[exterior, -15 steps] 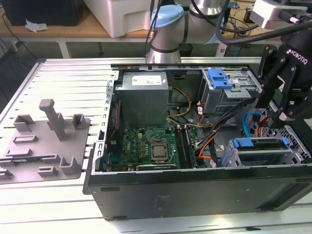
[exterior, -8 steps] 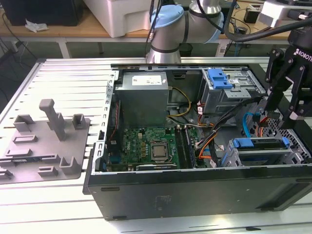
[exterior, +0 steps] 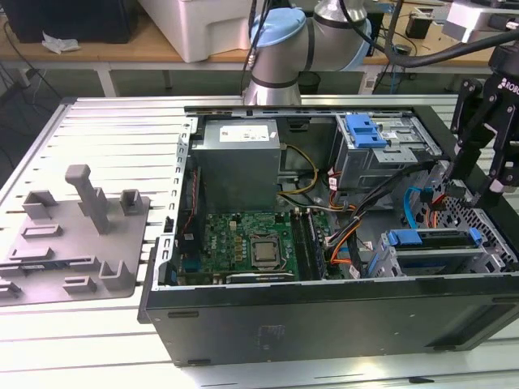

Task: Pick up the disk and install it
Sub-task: 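Insert the first disk wire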

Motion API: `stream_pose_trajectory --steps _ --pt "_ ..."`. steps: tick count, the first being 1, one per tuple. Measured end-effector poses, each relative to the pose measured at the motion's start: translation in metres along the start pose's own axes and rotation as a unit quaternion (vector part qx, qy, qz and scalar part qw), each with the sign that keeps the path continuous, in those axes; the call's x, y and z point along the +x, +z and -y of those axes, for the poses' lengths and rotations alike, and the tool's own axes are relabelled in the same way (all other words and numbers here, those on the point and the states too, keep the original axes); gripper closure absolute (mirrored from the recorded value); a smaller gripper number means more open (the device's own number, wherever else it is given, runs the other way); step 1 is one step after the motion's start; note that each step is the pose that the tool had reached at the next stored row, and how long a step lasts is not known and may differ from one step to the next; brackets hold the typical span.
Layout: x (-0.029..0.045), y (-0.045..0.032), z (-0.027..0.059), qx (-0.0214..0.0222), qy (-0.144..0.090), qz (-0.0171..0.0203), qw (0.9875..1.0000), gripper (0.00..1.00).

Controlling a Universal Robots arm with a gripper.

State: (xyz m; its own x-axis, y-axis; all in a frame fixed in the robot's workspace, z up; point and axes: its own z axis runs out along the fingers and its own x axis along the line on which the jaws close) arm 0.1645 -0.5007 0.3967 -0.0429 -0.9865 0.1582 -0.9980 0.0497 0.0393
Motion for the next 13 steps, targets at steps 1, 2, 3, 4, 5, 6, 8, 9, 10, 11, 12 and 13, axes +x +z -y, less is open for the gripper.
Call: stream_pose_trajectory --steps 1,2,3,4,5,6,8,9,10,11,12,13 --pt "-0.0008 0.0006 0.0009 -0.0003 0.002 0.0001 1.0000 0.44" --pt "-0.0031 0.0024 0.0030 -0.0009 0.006 -0.0008 1.0000 0.44" --pt "-0.0054 0.0042 0.0048 -0.0015 0.010 -0.0018 0.9999 0.53" --pt "-0.0070 0.0053 0.0060 -0.0019 0.013 -0.0024 0.9999 0.53" --pt "-0.0084 0.0064 0.0075 -0.0024 0.016 -0.0027 0.9999 0.53" --pt "-0.0097 0.0071 0.0099 -0.0032 0.021 -0.0026 0.9998 0.53" --pt "-0.0101 0.0079 0.0117 -0.0044 0.028 -0.0024 0.9996 0.53" --pt "-0.0104 0.0086 0.0126 -0.0054 0.035 -0.0020 0.9994 0.53" --pt "-0.0106 0.0091 0.0130 -0.0062 0.040 -0.0018 0.9992 0.53" --pt "-0.0107 0.0102 0.0133 -0.0082 0.052 -0.0014 0.9986 0.53" --pt "-0.0110 0.0112 0.0134 -0.0097 0.060 -0.0010 0.9981 0.53" --pt "-0.0123 0.0134 0.0135 -0.0108 0.067 -0.0010 0.9977 0.53"
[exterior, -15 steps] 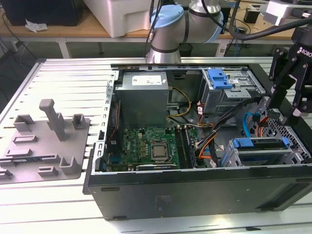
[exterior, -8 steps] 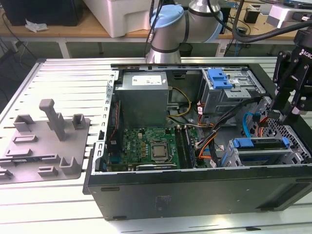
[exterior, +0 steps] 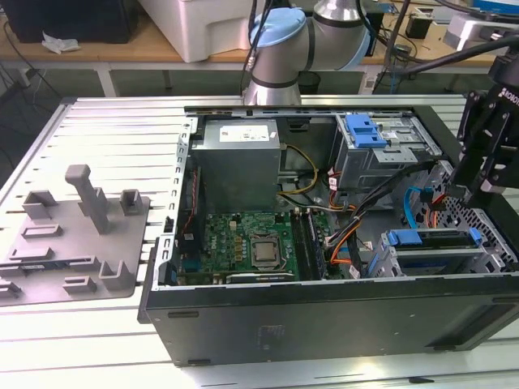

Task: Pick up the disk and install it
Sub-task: 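Insert the first disk wire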

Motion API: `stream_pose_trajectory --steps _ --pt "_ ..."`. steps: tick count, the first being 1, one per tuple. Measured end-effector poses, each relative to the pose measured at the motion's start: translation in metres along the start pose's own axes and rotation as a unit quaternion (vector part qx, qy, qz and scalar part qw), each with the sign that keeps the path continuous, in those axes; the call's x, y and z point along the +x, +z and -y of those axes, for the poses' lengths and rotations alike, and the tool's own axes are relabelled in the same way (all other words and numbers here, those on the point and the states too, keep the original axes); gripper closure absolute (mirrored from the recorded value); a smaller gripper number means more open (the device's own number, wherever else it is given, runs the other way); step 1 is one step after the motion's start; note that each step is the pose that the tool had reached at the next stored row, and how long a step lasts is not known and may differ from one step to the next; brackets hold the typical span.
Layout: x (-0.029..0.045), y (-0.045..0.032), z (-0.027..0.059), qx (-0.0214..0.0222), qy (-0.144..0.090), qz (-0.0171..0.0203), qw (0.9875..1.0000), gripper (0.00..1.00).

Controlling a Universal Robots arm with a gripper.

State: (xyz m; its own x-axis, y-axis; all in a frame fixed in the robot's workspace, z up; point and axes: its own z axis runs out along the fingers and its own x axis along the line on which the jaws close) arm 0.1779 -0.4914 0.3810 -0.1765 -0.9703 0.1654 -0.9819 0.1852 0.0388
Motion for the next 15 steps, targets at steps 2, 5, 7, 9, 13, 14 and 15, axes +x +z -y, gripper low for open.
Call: stream_pose_trajectory --steps 2,5,7,9,13,14,15 --pt "-0.0034 0.0022 -0.0004 -0.0002 0.003 -0.0014 1.0000 0.53" --pt "-0.0128 0.0027 -0.0020 0.0025 0.004 -0.0164 0.9999 0.53" --pt "-0.0195 0.0025 -0.0033 0.0051 0.005 -0.0304 0.9995 0.53" --pt "-0.0257 0.0022 -0.0044 0.0076 0.006 -0.0444 0.9990 0.53" --pt "-0.0452 -0.0002 -0.0079 0.0132 0.008 -0.0755 0.9970 0.53" --pt "-0.0486 -0.0006 -0.0085 0.0144 0.009 -0.0821 0.9965 0.53" --pt "-0.0516 -0.0009 -0.0090 0.0154 0.009 -0.0883 0.9959 0.53"
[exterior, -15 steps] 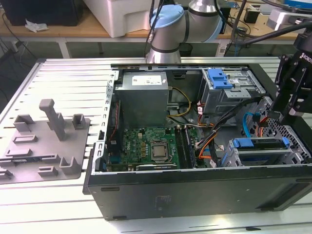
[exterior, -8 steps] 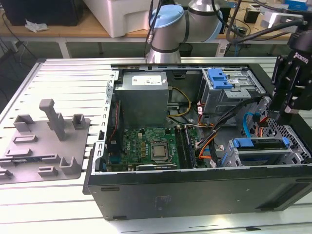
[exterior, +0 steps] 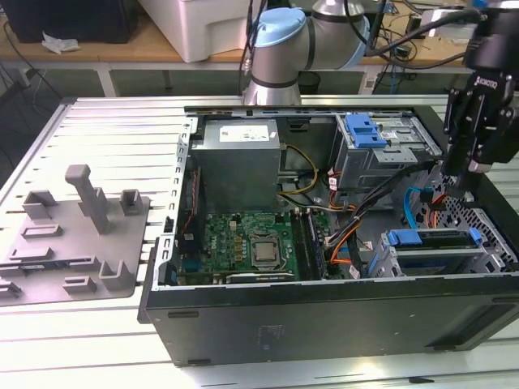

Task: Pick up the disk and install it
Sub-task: 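Insert the first disk wire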

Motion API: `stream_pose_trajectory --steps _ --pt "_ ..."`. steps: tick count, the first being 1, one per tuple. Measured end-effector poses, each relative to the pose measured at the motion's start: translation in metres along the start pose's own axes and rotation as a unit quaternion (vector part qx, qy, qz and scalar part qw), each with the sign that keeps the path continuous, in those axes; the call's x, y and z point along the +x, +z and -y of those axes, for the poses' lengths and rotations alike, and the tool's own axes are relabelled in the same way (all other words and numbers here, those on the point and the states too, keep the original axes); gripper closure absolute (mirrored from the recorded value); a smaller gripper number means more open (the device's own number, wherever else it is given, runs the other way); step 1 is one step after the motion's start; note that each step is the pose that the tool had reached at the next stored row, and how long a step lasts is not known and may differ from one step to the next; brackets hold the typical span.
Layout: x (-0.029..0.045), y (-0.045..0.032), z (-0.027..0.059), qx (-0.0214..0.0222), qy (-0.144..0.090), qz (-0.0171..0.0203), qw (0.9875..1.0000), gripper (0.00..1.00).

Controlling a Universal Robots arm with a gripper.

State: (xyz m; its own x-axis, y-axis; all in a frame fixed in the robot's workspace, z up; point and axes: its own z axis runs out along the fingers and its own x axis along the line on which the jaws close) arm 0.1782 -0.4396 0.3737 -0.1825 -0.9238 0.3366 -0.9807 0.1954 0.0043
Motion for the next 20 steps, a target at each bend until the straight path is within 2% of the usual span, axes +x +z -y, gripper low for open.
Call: stream_pose_trajectory --steps 3,4,5,6,8,9,10,14,15,17,18,20 --pt "-0.0080 -0.0025 0.0000 0.0036 0.001 -0.0260 0.9997 0.53" --pt "-0.0104 -0.0033 0.0003 0.0047 0.002 -0.0364 0.9993 0.53" --pt "-0.0140 -0.0044 0.0007 0.0060 0.002 -0.0487 0.9988 0.53" --pt "-0.0177 -0.0054 0.0012 0.0068 0.003 -0.0538 0.9985 0.53" --pt "-0.0234 -0.0068 0.0020 0.0076 0.003 -0.0590 0.9982 0.53" --pt "-0.0260 -0.0073 0.0027 0.0078 0.003 -0.0599 0.9982 0.53" --pt "-0.0322 -0.0071 0.0081 0.0066 0.006 -0.0604 0.9981 0.53" --pt "-0.0356 -0.0023 0.0131 -0.0044 0.032 -0.0604 0.9977 0.53" --pt "-0.0369 0.0002 0.0135 -0.0089 0.042 -0.0604 0.9972 0.53" --pt "-0.0387 0.0026 0.0139 -0.0108 0.048 -0.0624 0.9969 0.53" --pt "-0.0408 0.0038 0.0142 -0.0111 0.049 -0.0655 0.9966 0.53" --pt "-0.0459 0.0036 0.0139 -0.0105 0.050 -0.0749 0.9959 0.53"
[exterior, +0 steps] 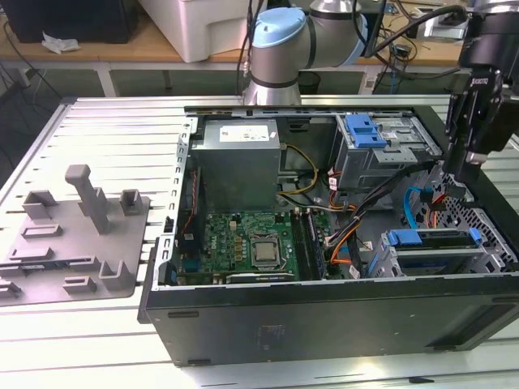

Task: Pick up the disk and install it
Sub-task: 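Insert the first disk wire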

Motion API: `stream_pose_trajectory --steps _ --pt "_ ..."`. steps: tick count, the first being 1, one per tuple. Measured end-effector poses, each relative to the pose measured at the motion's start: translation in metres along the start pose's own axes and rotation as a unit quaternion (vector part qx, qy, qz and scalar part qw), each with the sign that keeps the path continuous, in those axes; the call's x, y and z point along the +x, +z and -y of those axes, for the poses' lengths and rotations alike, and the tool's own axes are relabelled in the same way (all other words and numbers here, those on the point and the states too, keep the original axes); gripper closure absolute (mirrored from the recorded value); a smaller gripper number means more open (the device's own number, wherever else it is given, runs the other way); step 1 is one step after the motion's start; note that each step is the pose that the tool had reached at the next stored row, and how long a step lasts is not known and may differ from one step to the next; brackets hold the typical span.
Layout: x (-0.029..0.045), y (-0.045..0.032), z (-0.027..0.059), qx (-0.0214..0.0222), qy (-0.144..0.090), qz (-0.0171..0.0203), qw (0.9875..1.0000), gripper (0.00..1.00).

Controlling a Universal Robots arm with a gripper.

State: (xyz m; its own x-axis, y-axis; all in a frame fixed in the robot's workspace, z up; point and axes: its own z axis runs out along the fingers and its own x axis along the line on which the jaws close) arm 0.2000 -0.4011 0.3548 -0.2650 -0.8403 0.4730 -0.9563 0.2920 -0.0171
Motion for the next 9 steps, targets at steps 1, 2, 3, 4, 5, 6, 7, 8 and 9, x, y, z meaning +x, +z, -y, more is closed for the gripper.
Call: stream_pose_trajectory --steps 1,2,3,4,5,6,7,8,9 --pt "-0.0034 -0.0016 -0.0008 0.0008 0.000 -0.0082 1.0000 0.53" --pt "-0.0059 -0.0026 -0.0015 0.0014 0.000 -0.0148 0.9999 0.53" --pt "-0.0085 -0.0035 -0.0022 0.0022 0.000 -0.0197 0.9998 0.53" --pt "-0.0096 -0.0039 -0.0026 0.0028 0.000 -0.0209 0.9998 0.53" --pt "-0.0100 -0.0037 -0.0026 0.0035 -0.001 -0.0211 0.9998 0.53" --pt "-0.0101 -0.0036 -0.0025 0.0041 -0.002 -0.0211 0.9998 0.53" --pt "-0.0104 -0.0034 -0.0024 0.0057 -0.005 -0.0210 0.9998 0.53" --pt "-0.0105 -0.0033 -0.0023 0.0075 -0.008 -0.0210 0.9997 0.53" --pt "-0.0106 -0.0030 -0.0023 0.0092 -0.012 -0.0209 0.9997 0.53"
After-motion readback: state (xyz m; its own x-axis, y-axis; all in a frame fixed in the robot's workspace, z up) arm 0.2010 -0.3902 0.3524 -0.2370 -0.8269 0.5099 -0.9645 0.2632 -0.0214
